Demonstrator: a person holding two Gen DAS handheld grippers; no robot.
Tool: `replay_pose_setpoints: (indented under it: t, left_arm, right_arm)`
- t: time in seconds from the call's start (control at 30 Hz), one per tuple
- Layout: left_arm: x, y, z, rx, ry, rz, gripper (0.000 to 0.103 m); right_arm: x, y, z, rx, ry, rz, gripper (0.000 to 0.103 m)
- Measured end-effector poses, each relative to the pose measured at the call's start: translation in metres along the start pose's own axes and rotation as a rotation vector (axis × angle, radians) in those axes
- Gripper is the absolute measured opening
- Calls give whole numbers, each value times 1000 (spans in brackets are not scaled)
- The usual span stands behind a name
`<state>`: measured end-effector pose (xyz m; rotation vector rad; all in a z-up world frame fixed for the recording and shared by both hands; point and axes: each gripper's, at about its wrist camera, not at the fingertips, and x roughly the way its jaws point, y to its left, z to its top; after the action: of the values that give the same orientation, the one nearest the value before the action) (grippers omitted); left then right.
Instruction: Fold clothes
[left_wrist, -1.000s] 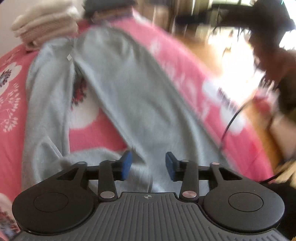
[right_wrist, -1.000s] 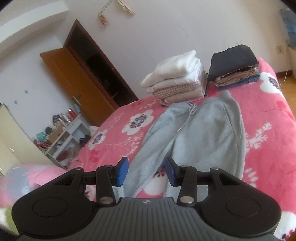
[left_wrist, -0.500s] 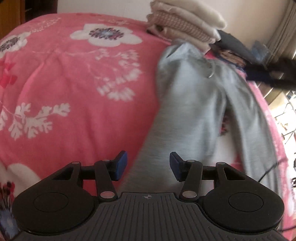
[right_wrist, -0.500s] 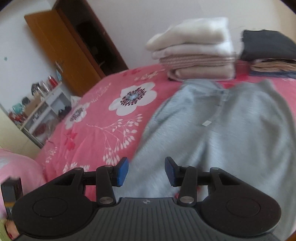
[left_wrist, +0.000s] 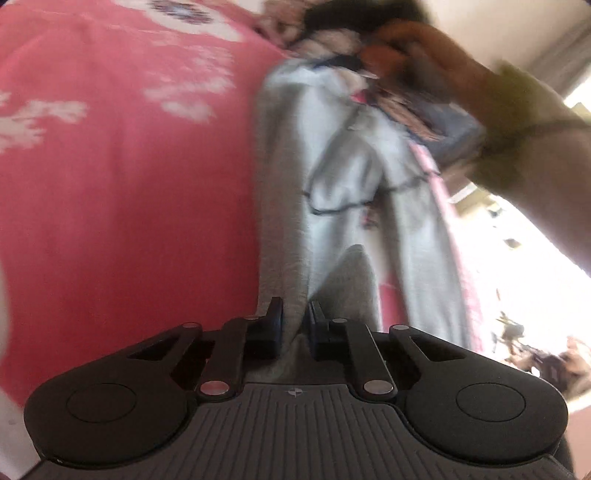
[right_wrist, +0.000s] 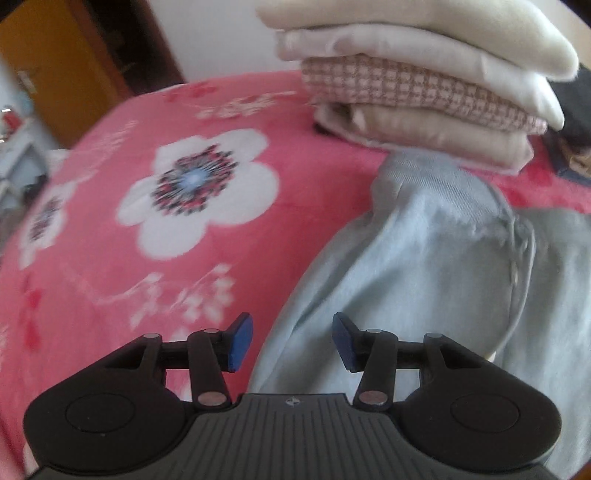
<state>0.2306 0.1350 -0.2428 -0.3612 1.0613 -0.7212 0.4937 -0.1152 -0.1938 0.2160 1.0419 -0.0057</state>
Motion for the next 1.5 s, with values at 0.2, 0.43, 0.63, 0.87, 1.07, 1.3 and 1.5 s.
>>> replay_pose_setpoints:
  t: [0.2,0.43,0.63,0.87,1.07,1.3,1.5]
  left_arm:
    - [16,-10,1,4,41,-154,11]
    - [33,-22,-1,63,59,-210,11]
    - [43,-24,1,84,61,-199,12]
    - [50,-26,4,105,61,-202,12]
    - [42,-25,1,114,63,-189,12]
    - [38,-28,1,80,56,-170,18]
    - [33,-38,0,113,29,-131,28]
  right_arm:
    - [11,16,38,-155,-112,-195,54]
    - [51,5,71,-224,-52,-352,52]
    - [96,-8,75,-259,5,-424,46]
    - [61,-34,69,-112,-181,-225,16]
    - [61,-82,69,174,-269,73,22]
    - [51,-66,65,137,-295,83,37]
    - [-11,-37,31,-37,-114,282,37]
